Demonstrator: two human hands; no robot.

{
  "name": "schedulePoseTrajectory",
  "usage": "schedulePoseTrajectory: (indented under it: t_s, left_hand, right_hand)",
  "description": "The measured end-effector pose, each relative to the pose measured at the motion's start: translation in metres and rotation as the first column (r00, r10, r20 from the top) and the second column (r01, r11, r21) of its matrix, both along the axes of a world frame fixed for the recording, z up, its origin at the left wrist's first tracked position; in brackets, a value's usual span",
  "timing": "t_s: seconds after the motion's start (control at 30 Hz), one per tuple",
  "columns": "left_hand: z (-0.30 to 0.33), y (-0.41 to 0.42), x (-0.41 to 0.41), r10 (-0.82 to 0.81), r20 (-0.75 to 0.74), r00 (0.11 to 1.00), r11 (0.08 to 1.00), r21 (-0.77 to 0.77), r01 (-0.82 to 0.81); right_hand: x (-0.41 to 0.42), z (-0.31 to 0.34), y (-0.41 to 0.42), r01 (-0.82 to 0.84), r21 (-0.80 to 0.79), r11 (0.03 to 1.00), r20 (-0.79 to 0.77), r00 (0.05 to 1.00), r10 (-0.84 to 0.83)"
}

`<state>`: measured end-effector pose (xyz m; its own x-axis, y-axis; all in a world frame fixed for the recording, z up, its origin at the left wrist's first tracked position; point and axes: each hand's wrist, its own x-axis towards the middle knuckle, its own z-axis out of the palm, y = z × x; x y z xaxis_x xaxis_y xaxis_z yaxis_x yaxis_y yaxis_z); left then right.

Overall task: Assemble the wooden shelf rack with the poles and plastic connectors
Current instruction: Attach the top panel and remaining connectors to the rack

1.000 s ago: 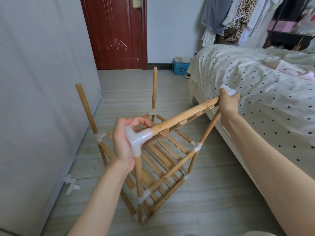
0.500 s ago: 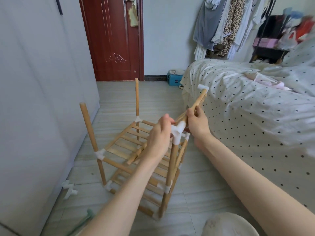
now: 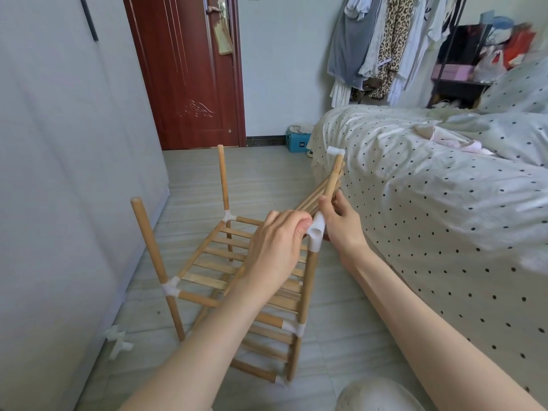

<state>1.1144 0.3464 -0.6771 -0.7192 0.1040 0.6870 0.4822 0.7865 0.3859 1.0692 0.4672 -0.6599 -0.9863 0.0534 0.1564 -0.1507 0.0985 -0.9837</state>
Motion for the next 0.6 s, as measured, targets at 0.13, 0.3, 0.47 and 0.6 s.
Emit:
schedulePoseTrajectory:
  t_s: [0.13, 0.3, 0.47, 0.6]
  left_hand:
    - [-0.001, -0.002, -0.002, -0.052, 0.110, 0.993, 0.994, 0.104, 0.040]
    - [-0.005, -0.004, -0.009, -0.329, 0.456, 0.827, 0.898, 0.422, 0.124]
    - [-0.024, 0.003, -0.020, -0.440, 0.576, 0.689, 0.809, 0.587, 0.025]
    - [-0.028, 0.005, -0.028, -0.399, 0.623, 0.673, 0.844, 0.536, 0.004]
  right_hand:
    - [-0.003, -0.002, 0.001, -0.010, -0.048, 0.999, 0.049, 0.999, 0.012]
    - [-0.001, 0.004, 0.004, -0.007, -0.342, 0.940, 0.317, 0.940, 0.123]
    - [0.005, -0.004, -0.004, 0.115, -0.287, 0.951, 0.287, 0.958, -0.029]
    - [0.002, -0.005, -0.006, 0.177, -0.197, 0.964, 0.198, 0.970, -0.138]
